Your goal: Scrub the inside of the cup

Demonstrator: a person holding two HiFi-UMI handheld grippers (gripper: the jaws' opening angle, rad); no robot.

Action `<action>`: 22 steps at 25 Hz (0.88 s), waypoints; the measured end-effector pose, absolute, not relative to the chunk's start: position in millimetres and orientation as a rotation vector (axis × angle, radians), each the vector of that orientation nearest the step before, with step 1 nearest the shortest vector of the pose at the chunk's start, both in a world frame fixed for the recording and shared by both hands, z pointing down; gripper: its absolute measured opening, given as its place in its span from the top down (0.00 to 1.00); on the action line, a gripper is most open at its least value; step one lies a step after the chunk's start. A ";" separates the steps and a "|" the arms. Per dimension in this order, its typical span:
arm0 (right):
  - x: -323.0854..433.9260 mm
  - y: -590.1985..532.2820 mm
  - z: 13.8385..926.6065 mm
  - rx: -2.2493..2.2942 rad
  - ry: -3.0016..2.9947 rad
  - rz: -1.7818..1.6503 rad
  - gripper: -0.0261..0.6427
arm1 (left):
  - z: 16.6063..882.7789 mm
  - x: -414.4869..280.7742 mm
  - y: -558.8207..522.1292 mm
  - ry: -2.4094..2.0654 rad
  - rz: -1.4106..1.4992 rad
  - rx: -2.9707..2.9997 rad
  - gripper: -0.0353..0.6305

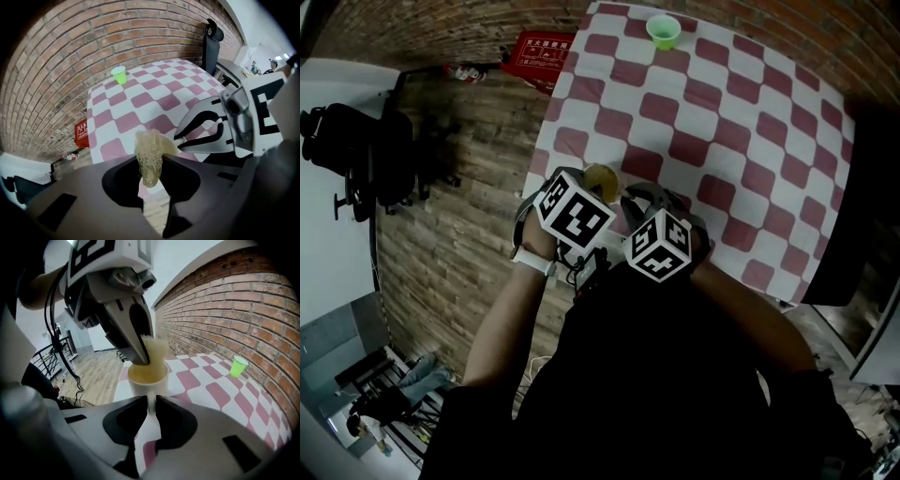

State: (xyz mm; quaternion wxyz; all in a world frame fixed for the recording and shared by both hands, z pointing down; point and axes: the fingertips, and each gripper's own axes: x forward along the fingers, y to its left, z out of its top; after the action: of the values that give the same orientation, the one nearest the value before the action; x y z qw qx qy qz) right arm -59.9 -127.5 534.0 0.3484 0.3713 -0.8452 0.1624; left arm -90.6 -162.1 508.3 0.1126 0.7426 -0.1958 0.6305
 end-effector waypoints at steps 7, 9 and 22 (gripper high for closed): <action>-61.8 -129.5 530.2 0.959 -2.184 0.420 0.85 | 532.2 -76.6 -160.9 -0.555 1.618 2.092 0.81; -62.7 -130.1 529.4 0.960 -2.185 0.419 0.85 | 518.4 -71.2 -163.4 -0.539 1.496 2.117 0.81; -62.1 -130.0 531.2 0.974 -2.185 0.436 0.85 | 490.7 -91.6 -159.1 -0.461 1.519 2.134 0.82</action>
State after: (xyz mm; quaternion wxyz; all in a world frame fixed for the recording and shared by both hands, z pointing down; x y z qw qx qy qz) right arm -62.1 -130.0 531.2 0.3474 0.3757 -0.8426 0.1681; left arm -91.6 -159.1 490.7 0.2387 0.7793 -0.1684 0.5545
